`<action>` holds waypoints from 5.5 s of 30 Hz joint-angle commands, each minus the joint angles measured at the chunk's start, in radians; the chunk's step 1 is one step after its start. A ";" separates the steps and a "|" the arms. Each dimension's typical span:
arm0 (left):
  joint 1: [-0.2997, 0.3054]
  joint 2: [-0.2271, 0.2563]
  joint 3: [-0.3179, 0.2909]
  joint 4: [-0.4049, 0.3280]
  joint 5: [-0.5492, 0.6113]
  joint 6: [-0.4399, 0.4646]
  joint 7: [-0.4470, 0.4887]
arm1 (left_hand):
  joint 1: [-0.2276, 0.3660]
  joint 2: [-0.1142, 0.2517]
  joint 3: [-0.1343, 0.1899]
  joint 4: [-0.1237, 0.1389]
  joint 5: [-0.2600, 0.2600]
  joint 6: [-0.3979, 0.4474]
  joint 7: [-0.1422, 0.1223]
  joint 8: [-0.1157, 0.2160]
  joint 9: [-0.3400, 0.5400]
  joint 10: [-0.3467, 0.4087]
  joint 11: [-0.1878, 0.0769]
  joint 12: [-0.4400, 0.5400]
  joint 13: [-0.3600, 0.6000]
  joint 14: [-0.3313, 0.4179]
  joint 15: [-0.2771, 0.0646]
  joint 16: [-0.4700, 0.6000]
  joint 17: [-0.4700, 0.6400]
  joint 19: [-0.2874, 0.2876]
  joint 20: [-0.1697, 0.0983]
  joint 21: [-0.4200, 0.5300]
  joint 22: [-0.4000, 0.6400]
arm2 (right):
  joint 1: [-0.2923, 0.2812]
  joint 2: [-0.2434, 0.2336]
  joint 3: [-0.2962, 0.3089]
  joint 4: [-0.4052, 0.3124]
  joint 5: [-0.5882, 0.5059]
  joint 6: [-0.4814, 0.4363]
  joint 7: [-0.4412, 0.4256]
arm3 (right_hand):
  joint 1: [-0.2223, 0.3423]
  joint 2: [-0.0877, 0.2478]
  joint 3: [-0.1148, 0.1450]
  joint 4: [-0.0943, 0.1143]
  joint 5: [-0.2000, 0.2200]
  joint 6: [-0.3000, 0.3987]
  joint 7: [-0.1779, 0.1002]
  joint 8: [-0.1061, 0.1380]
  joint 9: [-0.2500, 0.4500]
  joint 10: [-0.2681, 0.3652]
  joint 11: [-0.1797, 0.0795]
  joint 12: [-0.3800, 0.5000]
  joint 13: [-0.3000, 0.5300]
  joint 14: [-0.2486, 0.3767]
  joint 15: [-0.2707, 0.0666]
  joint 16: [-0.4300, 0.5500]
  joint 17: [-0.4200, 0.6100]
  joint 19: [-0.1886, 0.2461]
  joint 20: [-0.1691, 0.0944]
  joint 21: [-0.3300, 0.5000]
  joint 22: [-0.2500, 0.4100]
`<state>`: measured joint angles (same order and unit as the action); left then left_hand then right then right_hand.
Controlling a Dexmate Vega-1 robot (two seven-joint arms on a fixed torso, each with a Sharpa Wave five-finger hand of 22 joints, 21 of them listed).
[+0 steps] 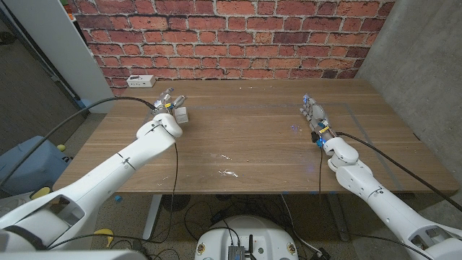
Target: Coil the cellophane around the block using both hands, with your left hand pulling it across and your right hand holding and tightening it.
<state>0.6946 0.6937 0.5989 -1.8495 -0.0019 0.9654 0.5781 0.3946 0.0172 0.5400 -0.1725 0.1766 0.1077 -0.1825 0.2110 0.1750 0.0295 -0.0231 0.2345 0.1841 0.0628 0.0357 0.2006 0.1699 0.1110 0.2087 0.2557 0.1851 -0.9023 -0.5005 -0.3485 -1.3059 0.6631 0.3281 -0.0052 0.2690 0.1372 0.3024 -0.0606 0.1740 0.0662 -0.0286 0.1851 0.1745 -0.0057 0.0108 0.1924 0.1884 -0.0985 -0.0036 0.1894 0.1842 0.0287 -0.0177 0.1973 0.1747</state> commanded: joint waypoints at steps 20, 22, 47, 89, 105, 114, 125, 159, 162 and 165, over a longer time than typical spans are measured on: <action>-0.314 0.036 0.305 0.164 0.064 0.215 -0.321 | 0.072 -0.031 -0.006 -0.006 0.006 0.012 -0.033 -0.006 0.005 0.006 -0.005 -0.010 0.006 0.031 -0.004 -0.002 0.007 0.050 0.004 0.009 0.003 | 0.005 0.012 0.004 0.022 0.006 0.004 -0.008 | 0.008 -0.001 -0.002 -0.004 0.004 0.015 -0.002 0.005 0.005 0.003 0.009 0.009 0.005 -0.001 0.007 0.008 0.002 0.009 -0.003 0.006 0.005; -0.331 0.029 0.322 0.186 0.068 0.208 -0.339 | 0.079 -0.031 -0.005 -0.006 0.007 0.016 -0.033 -0.005 0.005 0.006 -0.003 -0.010 0.006 0.034 -0.004 -0.002 0.007 0.055 0.003 0.010 0.003 | 0.005 0.013 0.005 0.023 0.006 0.004 -0.011 | 0.008 -0.001 -0.002 -0.004 0.004 0.015 -0.002 0.005 0.005 0.004 0.009 0.009 0.005 -0.001 0.007 0.008 0.002 0.009 -0.003 0.006 0.005; -0.427 -0.025 0.447 0.350 0.145 0.142 -0.489 | 0.212 -0.039 -0.018 0.001 0.012 0.053 -0.026 -0.011 0.010 0.093 -0.002 0.009 0.014 0.148 -0.029 0.013 0.011 0.163 -0.008 0.024 0.004 | 0.015 0.017 0.000 0.026 -0.006 0.000 -0.026 | 0.007 0.000 -0.004 -0.005 0.004 0.019 0.000 0.005 0.005 0.009 0.015 0.010 0.006 0.001 0.008 0.008 0.002 0.009 -0.003 0.007 0.005; -0.347 -0.094 0.387 0.349 0.333 0.113 -0.280 | 0.787 0.164 -0.010 0.018 0.011 0.785 0.184 0.158 0.067 0.815 -0.077 0.310 0.187 0.982 -0.263 0.293 0.133 0.745 -0.331 0.386 0.044 | -0.033 0.001 0.018 -0.024 -0.009 0.010 -0.062 | 0.002 0.002 -0.008 -0.003 0.004 0.021 -0.006 0.003 0.005 0.011 0.015 0.010 0.006 0.005 0.015 0.010 0.003 0.012 -0.004 0.008 0.005; -0.363 -0.073 0.401 0.347 0.417 -0.122 -0.314 | 0.790 0.158 -0.014 0.018 0.010 0.792 0.180 0.160 0.075 0.813 -0.086 0.335 0.220 1.000 -0.263 0.284 0.146 0.748 -0.342 0.414 0.046 | -0.107 -0.047 0.043 -0.129 -0.033 0.008 -0.113 | 0.003 0.003 -0.007 -0.005 0.005 0.025 -0.005 0.004 0.005 0.015 0.020 0.011 0.006 0.006 0.016 0.010 0.003 0.012 -0.003 0.008 0.005; -0.390 -0.074 0.407 0.370 0.483 -0.271 -0.383 | 0.789 0.157 -0.016 0.021 0.009 0.792 0.176 0.158 0.076 0.805 -0.091 0.345 0.239 1.001 -0.262 0.273 0.152 0.742 -0.346 0.428 0.047 | -0.136 -0.068 0.056 -0.172 -0.051 0.010 -0.137 | 0.005 0.003 -0.007 -0.007 0.005 0.025 -0.005 0.004 0.006 0.017 0.023 0.011 0.006 0.007 0.017 0.009 0.002 0.013 -0.003 0.008 0.005; -0.425 -0.072 0.430 0.371 0.603 -0.448 -0.484 | 0.785 0.157 -0.017 0.025 0.008 0.794 0.169 0.158 0.078 0.800 -0.093 0.354 0.255 1.002 -0.261 0.264 0.159 0.733 -0.345 0.440 0.047 | -0.158 -0.073 0.065 -0.196 -0.068 0.017 -0.161 | 0.005 0.004 -0.007 -0.008 0.005 0.025 -0.006 0.003 0.006 0.019 0.023 0.011 0.006 0.009 0.018 0.010 0.002 0.013 -0.002 0.008 0.005; -0.474 -0.116 0.395 0.438 0.740 -0.998 -0.670 | 0.784 0.155 -0.017 0.026 0.005 0.802 0.164 0.159 0.077 0.799 -0.103 0.375 0.294 1.012 -0.261 0.243 0.180 0.696 -0.335 0.472 0.044 | -0.207 -0.058 0.074 -0.244 -0.100 0.021 -0.230 | 0.007 0.005 -0.007 -0.011 0.005 0.025 -0.006 0.002 0.006 0.019 0.023 0.010 0.007 0.010 0.018 0.009 0.002 0.013 -0.002 0.008 0.005; -0.483 -0.120 0.392 0.462 0.728 -1.055 -0.685 | 0.783 0.154 -0.016 0.026 0.005 0.805 0.165 0.159 0.077 0.802 -0.104 0.377 0.297 1.011 -0.261 0.239 0.181 0.685 -0.330 0.473 0.044 | -0.227 -0.064 0.080 -0.272 -0.107 0.011 -0.252 | 0.007 0.005 -0.007 -0.011 0.005 0.025 -0.007 0.002 0.006 0.019 0.023 0.010 0.007 0.009 0.018 0.008 0.002 0.013 -0.002 0.008 0.005; -0.494 -0.120 0.394 0.480 0.729 -1.109 -0.700 | 0.782 0.154 -0.016 0.027 0.004 0.808 0.163 0.160 0.076 0.801 -0.103 0.378 0.301 1.006 -0.260 0.233 0.182 0.669 -0.321 0.473 0.043 | -0.250 -0.068 0.087 -0.302 -0.116 0.005 -0.277 | 0.007 0.005 -0.007 -0.011 0.005 0.025 -0.006 0.002 0.006 0.019 0.024 0.009 0.007 0.009 0.019 0.008 0.002 0.013 -0.002 0.008 0.005</action>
<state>0.2265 0.5829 1.0009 -1.4219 0.7336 0.0334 -0.0738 1.0767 0.0616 0.5059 -0.1702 0.1801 0.9036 -0.0179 0.3665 0.2485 0.7954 -0.0931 0.5958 0.4090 0.9473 -0.0200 0.4396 0.3481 0.7943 -0.0859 0.7242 0.2278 -1.1045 -0.5601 -0.2766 -1.5438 0.5688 0.3546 -0.2231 0.2690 0.1372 0.2961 -0.0667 0.1740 0.0838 -0.0358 0.1851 0.1743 0.0106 0.0269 0.2003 0.1928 -0.0877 0.0071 0.1894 0.1838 0.0340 -0.0231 0.1973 0.1744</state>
